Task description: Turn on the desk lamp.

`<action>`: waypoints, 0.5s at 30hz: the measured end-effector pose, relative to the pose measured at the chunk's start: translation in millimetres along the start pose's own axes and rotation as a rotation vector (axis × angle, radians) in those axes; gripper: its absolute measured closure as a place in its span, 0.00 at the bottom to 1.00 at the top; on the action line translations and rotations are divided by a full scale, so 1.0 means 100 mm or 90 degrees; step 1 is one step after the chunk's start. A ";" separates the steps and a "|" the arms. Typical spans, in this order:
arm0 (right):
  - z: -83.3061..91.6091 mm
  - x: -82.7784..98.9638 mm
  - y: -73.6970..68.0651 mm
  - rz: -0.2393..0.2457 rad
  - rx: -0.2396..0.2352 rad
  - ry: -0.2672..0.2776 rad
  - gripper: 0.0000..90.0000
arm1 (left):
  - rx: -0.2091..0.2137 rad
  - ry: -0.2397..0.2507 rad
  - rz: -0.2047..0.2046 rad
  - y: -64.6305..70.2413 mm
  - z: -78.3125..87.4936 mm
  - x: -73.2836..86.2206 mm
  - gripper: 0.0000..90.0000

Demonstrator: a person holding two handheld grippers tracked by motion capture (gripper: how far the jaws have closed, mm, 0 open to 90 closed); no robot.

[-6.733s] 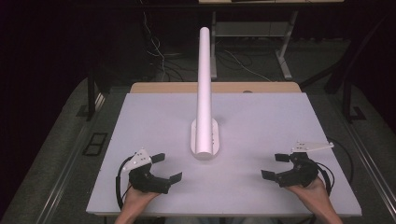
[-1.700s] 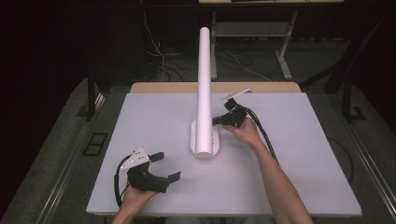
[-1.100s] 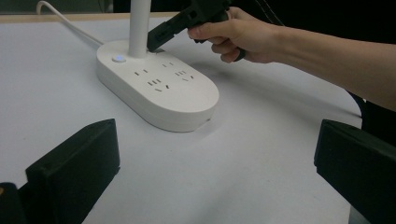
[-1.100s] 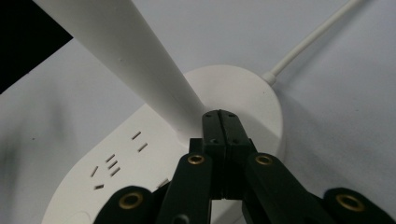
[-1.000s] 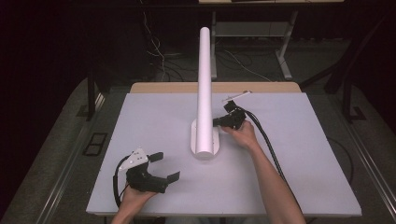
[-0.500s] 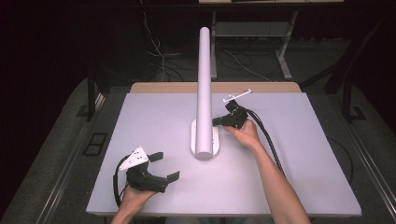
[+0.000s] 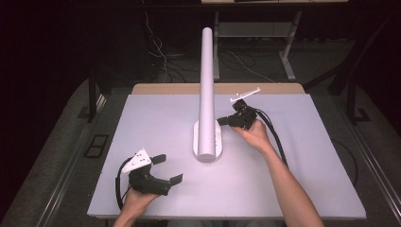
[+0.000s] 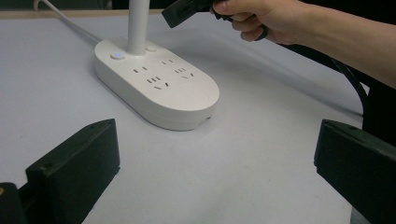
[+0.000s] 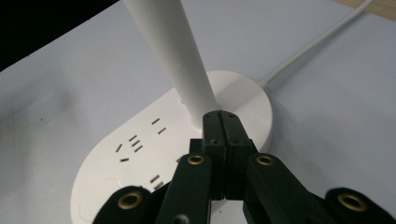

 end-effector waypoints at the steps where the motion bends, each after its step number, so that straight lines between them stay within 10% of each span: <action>1: 0.02 0.00 -0.01 0.001 0.001 0.002 1.00 | 0.000 0.000 0.000 0.00 0.00 0.00 0.00; 15: 0.44 0.14 -0.08 -0.019 0.032 0.028 0.59 | 0.000 -0.001 0.000 0.00 -0.01 0.00 0.00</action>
Point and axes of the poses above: each handheld gripper's, and its own axes: z roughly backward along the jaws, x roughly out of its underside, y roughly to its right, the point moved 3 cm from there along -z, roughly forward along the jaws, and after that the axes turned 14 degrees about z, right-handed, at the moved point
